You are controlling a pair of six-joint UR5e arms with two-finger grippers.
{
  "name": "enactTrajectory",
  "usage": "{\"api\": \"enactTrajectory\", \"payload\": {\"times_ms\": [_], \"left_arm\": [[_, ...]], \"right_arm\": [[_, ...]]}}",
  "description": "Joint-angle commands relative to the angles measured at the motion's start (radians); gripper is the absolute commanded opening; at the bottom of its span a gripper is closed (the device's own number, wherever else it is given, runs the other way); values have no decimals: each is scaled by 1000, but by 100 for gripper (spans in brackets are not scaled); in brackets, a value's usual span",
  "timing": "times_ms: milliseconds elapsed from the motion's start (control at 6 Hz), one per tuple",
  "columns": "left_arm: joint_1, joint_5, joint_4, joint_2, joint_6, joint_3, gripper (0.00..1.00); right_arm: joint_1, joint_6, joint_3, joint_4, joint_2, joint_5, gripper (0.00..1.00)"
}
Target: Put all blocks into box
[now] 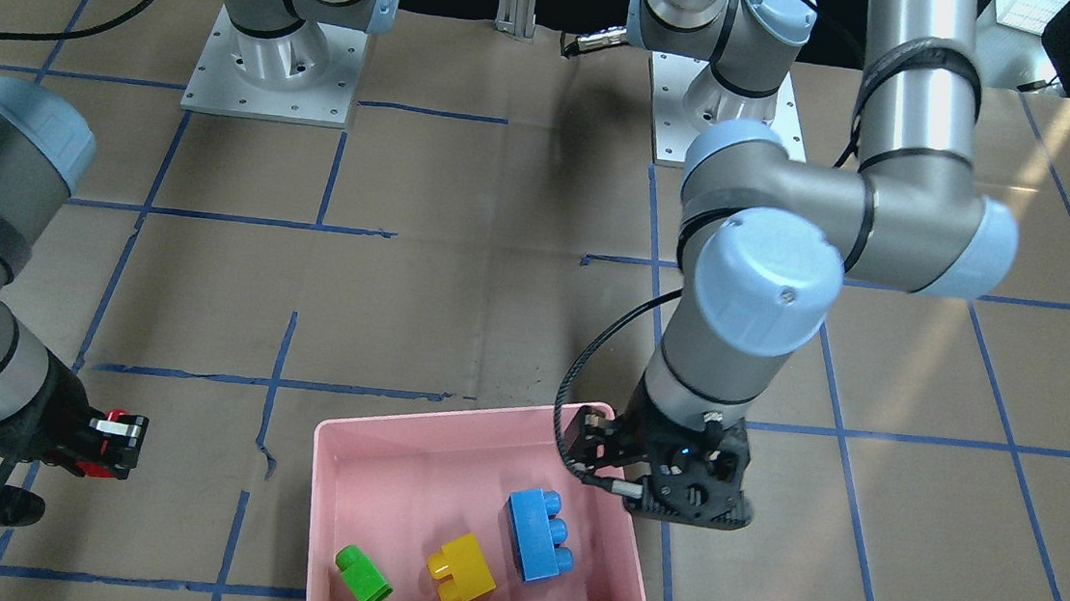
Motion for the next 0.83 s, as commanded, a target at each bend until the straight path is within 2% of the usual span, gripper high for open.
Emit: {"api": "enactTrajectory", "payload": {"times_ms": [0,333,500,667], "left_arm": [[60,-1,-139,125,49,-5,99],[71,0,-305,240,49,-5,99],[87,0,-326,268,49,-5,99],[95,0,-328,286,49,-5,99]], "right_arm": [[116,214,-1,-2,-1,5,12],[250,422,-1,-17,8,7,13],[272,458,-1,-19,22,7,14],[281,456,-1,-99,49,7,33]]}}
